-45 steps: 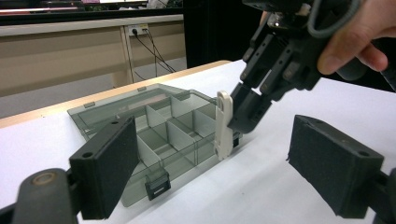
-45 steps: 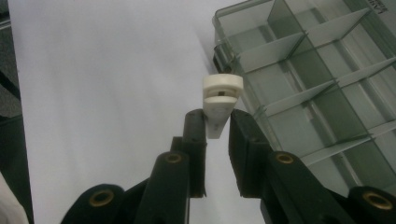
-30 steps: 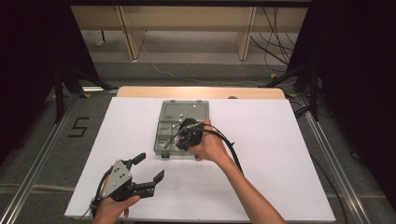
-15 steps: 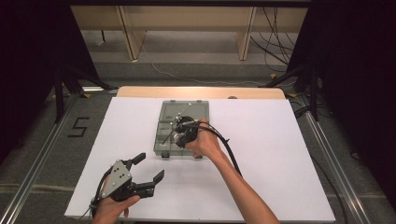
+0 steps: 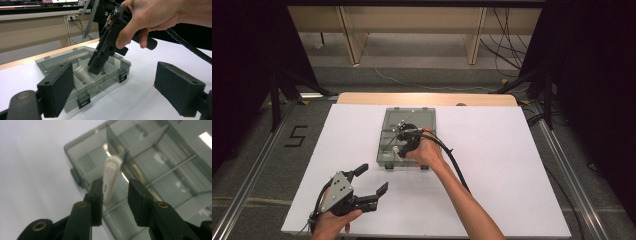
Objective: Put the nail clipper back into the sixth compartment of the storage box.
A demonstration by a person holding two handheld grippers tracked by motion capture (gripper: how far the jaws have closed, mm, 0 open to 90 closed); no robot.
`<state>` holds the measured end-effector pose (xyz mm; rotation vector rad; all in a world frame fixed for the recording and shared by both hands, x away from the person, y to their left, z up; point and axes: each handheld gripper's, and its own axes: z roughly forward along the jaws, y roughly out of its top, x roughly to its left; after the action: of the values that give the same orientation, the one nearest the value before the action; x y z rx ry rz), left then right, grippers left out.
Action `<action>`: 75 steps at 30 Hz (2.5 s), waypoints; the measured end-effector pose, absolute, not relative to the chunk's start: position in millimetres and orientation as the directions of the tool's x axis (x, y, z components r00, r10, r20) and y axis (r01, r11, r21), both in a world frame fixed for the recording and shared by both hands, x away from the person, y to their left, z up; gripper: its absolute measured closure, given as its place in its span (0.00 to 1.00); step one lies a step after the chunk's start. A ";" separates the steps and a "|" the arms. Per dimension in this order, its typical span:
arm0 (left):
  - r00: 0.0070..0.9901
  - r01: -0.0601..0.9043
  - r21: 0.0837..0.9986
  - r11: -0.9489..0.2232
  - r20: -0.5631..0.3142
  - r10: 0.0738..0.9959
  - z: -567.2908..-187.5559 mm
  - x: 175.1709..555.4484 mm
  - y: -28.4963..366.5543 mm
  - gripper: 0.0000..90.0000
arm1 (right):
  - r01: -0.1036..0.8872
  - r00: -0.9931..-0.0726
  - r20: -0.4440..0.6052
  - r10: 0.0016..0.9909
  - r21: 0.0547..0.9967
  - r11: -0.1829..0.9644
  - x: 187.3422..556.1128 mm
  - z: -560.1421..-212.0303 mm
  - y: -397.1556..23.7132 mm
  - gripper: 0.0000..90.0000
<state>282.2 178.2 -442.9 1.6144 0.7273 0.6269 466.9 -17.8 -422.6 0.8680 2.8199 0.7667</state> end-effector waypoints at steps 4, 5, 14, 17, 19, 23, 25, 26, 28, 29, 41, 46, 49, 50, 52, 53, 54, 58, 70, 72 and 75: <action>0.661 0.116 0.988 -0.106 0.003 0.751 -442.7 282.1 178.9 0.17 | 0.496 -0.828 0.042 0.559 0.518 0.697 467.6 -418.8 -17.8 0.66; 0.661 0.115 0.988 -0.106 0.004 0.750 -442.7 282.1 178.8 0.17 | 0.486 -0.832 0.033 0.554 0.526 0.698 467.8 -418.2 -18.4 0.64; 0.660 0.116 0.987 -0.108 0.004 0.751 -443.0 282.4 178.7 0.17 | 0.459 -0.833 -0.004 0.554 0.556 0.693 463.6 -409.6 -22.7 0.46; 0.659 0.117 0.987 -0.109 0.005 0.752 -443.1 282.5 178.7 0.17 | 0.443 -0.836 -0.017 0.549 0.570 0.692 461.7 -406.0 -23.8 0.44; 0.659 0.117 0.987 -0.109 0.005 0.752 -443.2 282.5 178.6 0.17 | 0.436 -0.837 -0.024 0.547 0.573 0.694 460.0 -403.4 -24.9 0.42; 0.658 0.119 0.987 -0.108 0.003 0.753 -443.3 282.7 178.5 0.17 | 0.430 -0.832 -0.034 0.554 0.592 0.682 457.0 -397.5 -28.1 0.38; 0.658 0.119 0.987 -0.108 0.003 0.753 -443.4 282.7 178.5 0.17 | 0.420 -0.834 -0.040 0.550 0.600 0.681 454.8 -394.7 -29.7 0.36; 0.658 0.119 0.987 -0.108 0.003 0.753 -443.4 282.7 178.5 0.17 | 0.420 -0.834 -0.040 0.550 0.600 0.681 454.8 -394.7 -29.7 0.36; 0.658 0.117 0.987 -0.111 0.006 0.753 -443.4 282.9 178.7 0.17 | 0.407 -0.835 -0.053 0.547 0.609 0.680 450.8 -390.5 -32.4 0.34; 0.658 0.117 0.987 -0.111 0.006 0.753 -443.4 282.9 178.7 0.17 | 0.407 -0.835 -0.053 0.547 0.609 0.680 450.8 -390.5 -32.4 0.34; 0.658 0.119 0.987 -0.104 0.000 0.753 -444.5 283.5 178.1 0.17 | 0.354 -0.840 -0.067 0.538 0.683 0.639 429.8 -373.5 -45.2 0.29; 0.659 0.116 0.988 -0.105 0.003 0.752 -444.6 283.7 178.4 0.17 | 0.315 -0.852 -0.085 0.517 0.706 0.634 423.5 -369.8 -50.8 0.26; 0.657 0.119 0.987 -0.106 0.002 0.754 -444.7 283.5 178.6 0.17 | 0.309 -0.858 -0.079 0.507 0.710 0.633 419.7 -367.4 -53.8 0.26; 0.657 0.118 0.987 -0.106 0.003 0.754 -444.7 283.5 178.6 0.17 | 0.302 -0.860 -0.085 0.503 0.710 0.636 418.5 -367.0 -54.8 0.26; 0.657 0.118 0.987 -0.106 0.003 0.754 -444.7 283.4 178.5 0.17 | 0.297 -0.860 -0.083 0.503 0.721 0.626 415.8 -366.1 -56.4 0.26; 0.657 0.118 0.987 -0.106 0.003 0.754 -444.8 283.4 178.5 0.17 | 0.294 -0.856 -0.086 0.510 0.729 0.618 414.6 -366.0 -56.7 0.26; 0.653 0.126 0.986 -0.112 0.003 0.758 -444.4 282.6 178.9 0.17 | 0.282 -0.856 -0.099 0.508 0.733 0.619 414.2 -365.4 -57.8 0.26; 0.654 0.121 0.987 -0.104 -0.001 0.756 -444.9 283.1 178.6 0.17 | 0.275 -0.862 -0.089 0.499 0.744 0.609 409.6 -361.7 -61.9 0.26; 0.651 0.126 0.985 -0.114 0.005 0.759 -444.8 282.6 179.1 0.17 | 0.252 -0.856 -0.094 0.508 0.782 0.570 398.6 -356.2 -73.5 0.24; 0.652 0.125 0.986 -0.115 0.006 0.758 -444.7 282.5 178.9 0.17 | 0.247 -0.855 -0.097 0.509 0.787 0.565 396.4 -355.1 -75.3 0.24; 0.652 0.126 0.986 -0.113 0.004 0.758 -444.7 282.4 178.7 0.17 | 0.245 -0.855 -0.099 0.509 0.789 0.564 394.3 -354.2 -76.9 0.24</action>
<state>282.4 178.7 -444.7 1.6219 0.7412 0.6306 394.3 -76.9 -354.2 0.6192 2.4852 1.1815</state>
